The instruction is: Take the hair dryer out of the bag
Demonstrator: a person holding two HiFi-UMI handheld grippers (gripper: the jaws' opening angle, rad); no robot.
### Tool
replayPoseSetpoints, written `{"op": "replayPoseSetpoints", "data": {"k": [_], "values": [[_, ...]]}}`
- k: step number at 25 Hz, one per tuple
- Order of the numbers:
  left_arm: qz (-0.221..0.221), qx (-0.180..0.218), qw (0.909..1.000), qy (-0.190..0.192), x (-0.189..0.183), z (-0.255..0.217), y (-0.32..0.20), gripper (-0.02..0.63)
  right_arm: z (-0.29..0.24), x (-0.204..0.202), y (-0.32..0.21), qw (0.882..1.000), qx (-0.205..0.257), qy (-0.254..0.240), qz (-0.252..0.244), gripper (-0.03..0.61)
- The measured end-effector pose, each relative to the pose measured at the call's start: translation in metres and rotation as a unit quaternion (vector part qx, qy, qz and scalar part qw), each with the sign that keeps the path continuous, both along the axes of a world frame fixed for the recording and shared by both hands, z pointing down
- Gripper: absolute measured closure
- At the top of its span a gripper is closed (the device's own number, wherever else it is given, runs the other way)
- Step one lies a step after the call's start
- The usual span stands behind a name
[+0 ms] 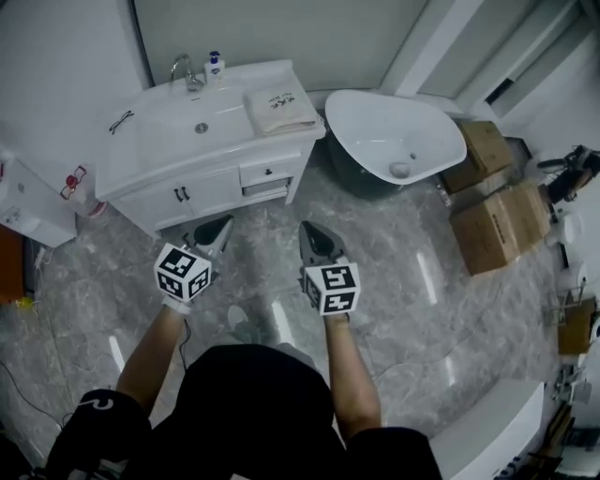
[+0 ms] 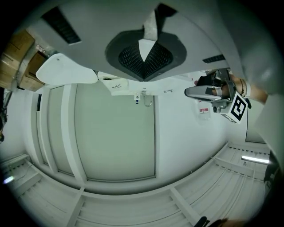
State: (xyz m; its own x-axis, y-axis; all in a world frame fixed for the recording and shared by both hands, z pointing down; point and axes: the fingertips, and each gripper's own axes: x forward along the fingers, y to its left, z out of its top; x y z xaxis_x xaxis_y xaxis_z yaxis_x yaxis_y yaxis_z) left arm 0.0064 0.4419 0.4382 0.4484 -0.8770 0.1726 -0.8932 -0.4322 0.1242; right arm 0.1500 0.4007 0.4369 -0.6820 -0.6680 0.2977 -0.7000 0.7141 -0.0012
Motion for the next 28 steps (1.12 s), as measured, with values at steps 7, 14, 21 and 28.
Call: {"op": "replayPoseSetpoints", "data": {"k": [7,14,21,28], "values": [[0.018,-0.008,0.9998,0.001,-0.032,0.007,-0.062,0.617,0.008,-0.026,-0.054,1.0,-0.01,-0.003,0.019,0.584],[0.027,-0.01,0.9996,-0.006,-0.033,0.018,-0.134,0.617,0.027,-0.028,-0.131,0.999,-0.02,-0.016,0.026,0.584],[0.033,-0.002,0.9994,-0.015,-0.04,0.012,-0.251,0.617,0.025,-0.045,-0.262,0.999,-0.012,-0.034,0.014,0.584],[0.024,-0.009,0.9993,-0.028,-0.04,0.002,-0.381,0.615,0.007,-0.044,-0.387,0.999,-0.011,-0.036,0.0,0.584]]}}
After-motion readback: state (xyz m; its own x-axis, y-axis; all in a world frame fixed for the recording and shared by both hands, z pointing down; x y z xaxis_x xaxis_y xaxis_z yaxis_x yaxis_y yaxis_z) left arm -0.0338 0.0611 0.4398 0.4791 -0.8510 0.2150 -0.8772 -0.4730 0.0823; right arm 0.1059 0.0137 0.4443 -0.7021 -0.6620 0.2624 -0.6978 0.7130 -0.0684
